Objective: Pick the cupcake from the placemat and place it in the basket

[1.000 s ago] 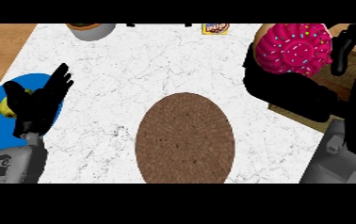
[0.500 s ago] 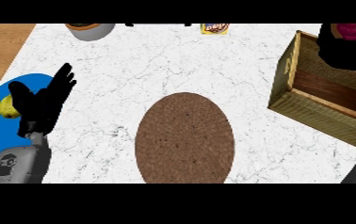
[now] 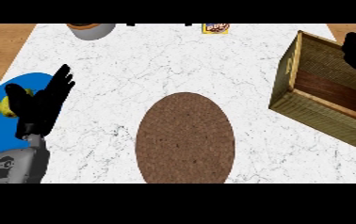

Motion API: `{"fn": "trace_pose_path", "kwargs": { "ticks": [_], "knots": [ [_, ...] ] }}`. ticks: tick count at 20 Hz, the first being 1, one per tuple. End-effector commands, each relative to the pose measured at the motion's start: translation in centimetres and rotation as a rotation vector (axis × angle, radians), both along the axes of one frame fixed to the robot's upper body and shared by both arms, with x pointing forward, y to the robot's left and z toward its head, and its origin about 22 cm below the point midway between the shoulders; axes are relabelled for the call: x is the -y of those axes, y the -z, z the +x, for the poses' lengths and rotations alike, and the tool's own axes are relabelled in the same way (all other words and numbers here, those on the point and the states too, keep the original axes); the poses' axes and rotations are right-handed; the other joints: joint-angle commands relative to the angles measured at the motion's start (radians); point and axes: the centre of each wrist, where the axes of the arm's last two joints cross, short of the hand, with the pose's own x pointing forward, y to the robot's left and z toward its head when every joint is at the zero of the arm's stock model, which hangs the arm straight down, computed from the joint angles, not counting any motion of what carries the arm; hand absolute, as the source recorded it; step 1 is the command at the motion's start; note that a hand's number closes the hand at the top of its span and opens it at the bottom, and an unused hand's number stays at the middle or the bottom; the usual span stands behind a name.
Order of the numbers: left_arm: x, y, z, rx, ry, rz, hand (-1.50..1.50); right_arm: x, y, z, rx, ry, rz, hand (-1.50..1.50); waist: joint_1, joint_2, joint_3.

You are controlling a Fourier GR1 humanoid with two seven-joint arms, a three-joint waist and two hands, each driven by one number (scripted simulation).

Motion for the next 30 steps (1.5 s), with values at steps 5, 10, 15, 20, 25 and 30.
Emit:
{"fn": "trace_pose_path", "kwargs": {
  "ticks": [5, 10, 15, 20, 25, 30],
  "knots": [
    [-0.6, -2.3, -0.1, 0.024, -0.001, 0.005, 0.0, 3.8, 2.8, 2.4, -0.025, 0.117, 0.071, -1.5, 0.006, -0.001, 0.0],
    [0.2, -1.3, 1.1, 0.009, 0.015, 0.013, 0.0, 6.5, 3.1, 3.6, 0.036, 0.012, 0.059, -1.5, 0.004, 0.0, 0.0],
    [1.1, -1.4, 0.8, 0.009, 0.008, 0.004, 0.0, 5.1, 3.0, 3.3, 0.15, 0.084, 0.197, -1.5, 0.004, -0.001, 0.0],
    [-1.3, 0.0, -0.4, -0.006, -0.005, -0.003, 0.0, 10.6, 1.5, -0.2, 0.341, 0.216, 0.41, -1.5, -0.006, -0.003, 0.001],
    [-0.1, 0.8, -0.1, -0.004, -0.023, 0.014, 0.0, 14.7, -0.3, -6.2, 0.383, 0.197, 0.467, -1.5, -0.02, -0.006, 0.0],
    [-2.1, -0.9, -0.3, -0.008, -0.026, 0.011, 0.0, 20.2, 0.0, -12.5, 0.292, 0.135, 0.472, -1.5, -0.035, -0.01, 0.001]
  ]
}}
